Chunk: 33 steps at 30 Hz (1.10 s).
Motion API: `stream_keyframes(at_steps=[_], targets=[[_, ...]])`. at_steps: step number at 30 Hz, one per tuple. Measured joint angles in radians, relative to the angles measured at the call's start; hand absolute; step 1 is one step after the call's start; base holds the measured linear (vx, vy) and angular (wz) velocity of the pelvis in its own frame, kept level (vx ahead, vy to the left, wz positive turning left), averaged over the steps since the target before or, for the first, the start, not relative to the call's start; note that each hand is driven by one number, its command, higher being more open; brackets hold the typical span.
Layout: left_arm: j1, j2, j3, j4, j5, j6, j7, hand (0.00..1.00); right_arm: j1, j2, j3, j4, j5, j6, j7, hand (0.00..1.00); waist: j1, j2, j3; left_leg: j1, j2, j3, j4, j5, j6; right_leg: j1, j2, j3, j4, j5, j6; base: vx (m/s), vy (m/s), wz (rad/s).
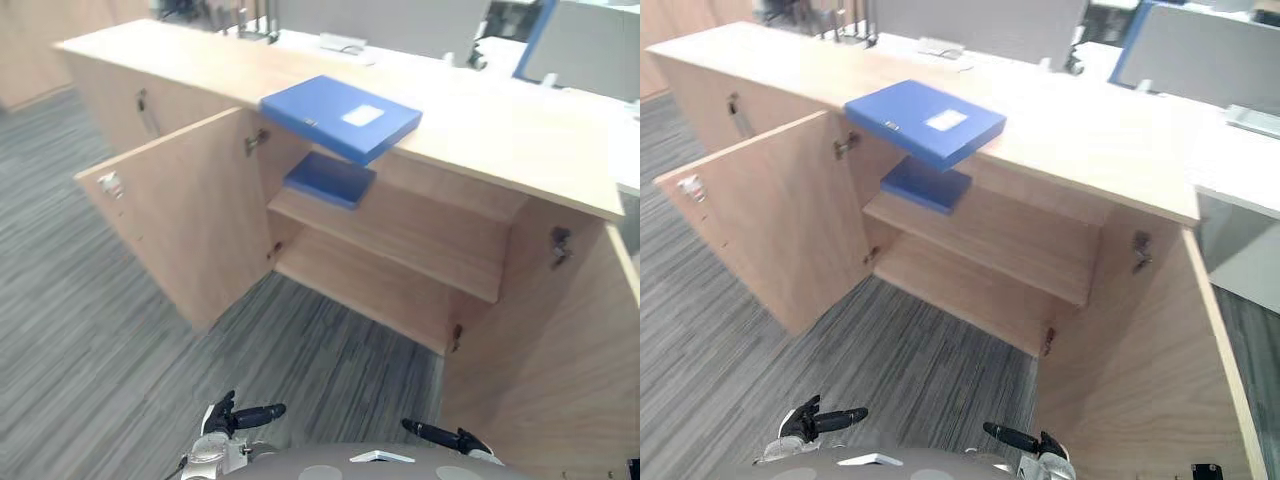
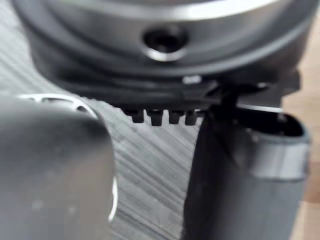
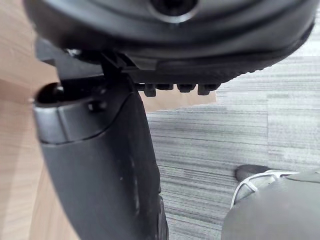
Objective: Walk over to the cabinet, pick up the folder, carry it to the office cabinet, place the folder inside the office cabinet, then close the office cabinet door
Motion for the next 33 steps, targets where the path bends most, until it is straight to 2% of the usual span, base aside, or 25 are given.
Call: stream_keyframes(at_steps=[1,3,4,5,6,7,8,9,10,12,14,17,20,21,23,24,25,26,27,28,29,30,31,32,33], targets=[[-0.004,0.0,0.001,-0.009,-0.005,0.0,0.001,1.0,-0.003,0.0,-0.002,0.001,0.0,0.005,0.0,1.0,0.009,-0.001,0.011,-0.018,-0.02,-0.009,-0.027,-0.017,-0.001,0.017,-0.01,0.018,0.0,0.0,0.0,0.25,0.177,-0.89],[-0.014,0.004,0.002,-0.032,-0.023,-0.018,0.006,1.0,-0.01,0.006,-0.004,0.002,-0.002,0.007,-0.001,1.0,0.017,-0.021,0.047,-0.098,-0.141,-0.084,-0.257,-0.054,-0.016,0.066,-0.07,0.074,-0.003,-0.002,0.008,0.27,0.274,-0.81],[-0.014,0.005,0.001,-0.036,-0.03,-0.023,0.009,1.0,-0.01,0.009,-0.009,0.001,-0.002,0.006,-0.001,1.0,0.017,-0.026,0.048,-0.11,-0.181,-0.113,-0.36,-0.05,-0.019,0.072,-0.088,0.084,-0.012,-0.006,0.023,0.22,0.281,-0.76],[-0.013,0.004,-0.001,-0.036,-0.033,-0.033,0.012,1.0,-0.009,0.006,-0.009,-0.005,-0.001,0.004,0.001,1.0,0.016,-0.02,0.049,-0.129,-0.237,-0.179,-0.56,0.005,-0.024,0.087,-0.113,0.106,-0.031,-0.018,0.079,0.2,0.341,-0.71],[-0.011,-0.003,-0.002,-0.025,-0.035,-0.033,0.011,1.0,0.004,-0.008,-0.004,-0.019,-0.002,0.005,0.005,1.0,0.017,0.004,0.051,-0.134,-0.257,-0.241,-0.666,0.153,-0.02,0.104,-0.117,0.134,-0.035,-0.032,0.109,0.27,0.416,-0.67],[-0.01,-0.002,0.002,-0.023,-0.037,-0.033,0.011,1.0,0.008,-0.006,0.003,-0.021,-0.002,0.004,0.001,1.0,0.018,0.004,0.048,-0.124,-0.273,-0.243,-0.671,0.175,-0.012,0.112,-0.127,0.149,-0.034,-0.034,0.127,0.33,0.378,-0.27],[-0.017,0.02,0.001,-0.019,-0.034,-0.035,0.019,1.0,0.014,0.017,0.013,-0.02,-0.002,0.005,0.0,1.0,0.011,-0.038,0.045,-0.115,-0.316,-0.228,-0.694,0.171,-0.003,0.107,-0.171,0.153,-0.037,-0.033,0.133,0.33,0.264,0.03],[-0.038,0.033,0.005,-0.017,-0.034,-0.038,0.026,1.0,0.007,0.027,0.01,-0.02,-0.003,0.005,0.002,1.0,0.017,-0.068,0.057,-0.129,-0.337,-0.222,-0.668,0.158,0.017,0.109,-0.198,0.155,-0.04,-0.025,0.147,0.31,0.24,0.12],[-0.041,0.041,0.011,-0.01,-0.034,-0.036,0.026,1.0,0.005,0.029,0.011,-0.02,-0.004,0.006,0.004,1.0,0.021,-0.07,0.062,-0.135,-0.34,-0.215,-0.65,0.146,0.023,0.11,-0.205,0.158,-0.043,-0.019,0.156,0.28,0.255,-0.08],[-0.034,0.046,0.042,0.017,-0.034,-0.03,0.025,1.0,0.003,0.034,0.01,-0.021,-0.01,0.005,0.005,1.0,0.039,-0.08,0.057,-0.109,-0.362,-0.187,-0.66,0.125,0.047,0.113,-0.239,0.183,-0.047,0.032,0.198,0.25,0.216,-0.24],[-0.022,0.049,0.041,0.033,-0.034,-0.029,0.026,1.0,-0.005,0.034,0.011,-0.023,-0.01,0.004,0.008,1.0,0.042,-0.077,0.048,-0.051,-0.388,-0.154,-0.731,0.137,0.067,0.117,-0.275,0.212,-0.044,0.07,0.212,0.22,0.219,-0.33],[0.025,0.037,0.021,0.045,-0.034,-0.027,0.023,1.0,-0.003,0.028,0.011,-0.028,-0.012,0.003,0.019,1.0,0.041,-0.049,0.013,0.035,-0.434,-0.106,-0.859,0.157,0.098,0.08,-0.331,0.237,0.025,0.094,0.229,0.12,0.183,-0.4],[0.051,0.022,-0.02,0.054,-0.033,-0.015,0.022,1.0,0.008,0.004,0.01,-0.047,-0.014,0.005,0.029,1.0,0.037,-0.012,-0.023,0.11,-0.492,-0.088,-0.983,0.163,0.105,-0.027,-0.397,0.254,0.23,0.094,0.229,0.11,0.222,-0.28],[0.054,0.023,-0.041,0.054,-0.029,-0.014,0.022,1.0,0.008,-0.005,0.01,-0.06,-0.013,0.005,0.033,1.0,0.036,-0.009,-0.022,0.159,-0.519,-0.078,-1.021,0.16,0.109,-0.104,-0.444,0.259,0.427,0.102,0.201,0.14,0.212,-0.13],[0.058,0.029,-0.059,0.054,-0.026,-0.013,0.024,1.0,0.004,-0.006,0.012,-0.066,-0.012,0.004,0.039,1.0,0.026,-0.015,-0.02,0.207,-0.536,-0.073,-1.03,0.149,0.133,-0.2,-0.502,0.232,0.705,0.103,0.102,0.12,0.134,0.02],[0.059,0.031,-0.059,0.054,-0.025,-0.012,0.024,1.0,0.004,-0.005,0.016,-0.069,-0.013,0.003,0.04,1.0,0.021,-0.017,-0.016,0.219,-0.537,-0.078,-1.031,0.144,0.14,-0.225,-0.513,0.206,0.779,0.092,0.083,0.13,0.049,0.15],[0.06,0.038,-0.06,0.054,-0.026,-0.012,0.024,1.0,0.001,-0.005,0.021,-0.072,-0.015,0.002,0.039,1.0,0.014,-0.017,-0.018,0.239,-0.537,-0.083,-1.033,0.15,0.153,-0.245,-0.52,0.164,0.852,0.076,0.072,0.19,0.032,0.21],[0.059,0.042,-0.075,0.054,-0.026,-0.012,0.024,1.0,-0.001,0.0,0.028,-0.078,-0.02,0.002,0.039,1.0,0.007,-0.023,-0.017,0.263,-0.533,-0.095,-1.046,0.15,0.155,-0.273,-0.514,0.107,0.882,0.041,0.078,0.25,-0.003,0.22],[0.05,0.048,-0.089,0.054,-0.025,-0.012,0.023,1.0,-0.006,0.001,0.029,-0.078,-0.024,0.002,0.039,1.0,0.006,-0.026,-0.012,0.278,-0.522,-0.102,-1.048,0.151,0.155,-0.29,-0.492,0.062,0.846,-0.012,0.098,0.21,-0.041,0.18],[0.045,0.048,-0.089,0.053,-0.025,-0.012,0.022,1.0,-0.011,0.001,0.028,-0.077,-0.027,0.004,0.039,1.0,0.006,-0.022,-0.004,0.284,-0.512,-0.104,-1.047,0.15,0.154,-0.294,-0.471,0.048,0.804,-0.037,0.109,0.19,-0.086,0.16],[0.038,0.046,-0.089,0.053,-0.025,-0.012,0.024,1.0,-0.019,-0.001,0.028,-0.078,-0.035,0.003,0.037,1.0,0.001,-0.012,0.008,0.284,-0.485,-0.117,-1.041,0.149,0.151,-0.293,-0.414,0.031,0.667,-0.062,0.134,0.15,-0.117,0.29],[0.039,0.049,-0.094,0.051,-0.025,-0.013,0.023,1.0,-0.026,0.001,0.032,-0.078,-0.046,0.004,0.034,1.0,-0.011,-0.011,0.011,0.277,-0.468,-0.135,-1.033,0.147,0.136,-0.278,-0.356,0.037,0.471,-0.05,0.157,0.13,-0.119,0.34],[0.04,0.054,-0.101,0.05,-0.025,-0.014,0.022,1.0,-0.029,0.006,0.04,-0.078,-0.047,0.004,0.032,1.0,-0.013,-0.021,0.013,0.277,-0.468,-0.143,-1.032,0.146,0.131,-0.265,-0.338,0.05,0.37,-0.029,0.177,0.12,-0.155,0.35],[0.029,0.078,-0.111,0.05,-0.024,-0.015,0.021,1.0,-0.026,0.022,0.044,-0.075,-0.049,0.005,0.031,1.0,-0.013,-0.065,0.025,0.289,-0.486,-0.16,-1.033,0.133,0.113,-0.262,-0.325,0.079,0.252,0.058,0.164,0.11,-0.183,0.15],[0.03,0.064,-0.11,0.05,-0.021,-0.013,0.026,1.0,-0.026,0.017,0.038,-0.067,-0.048,0.006,0.031,1.0,-0.011,-0.041,0.026,0.297,-0.455,-0.166,-1.04,0.13,0.095,-0.233,-0.289,0.078,0.2,0.078,0.161,0.11,-0.189,0.04]])
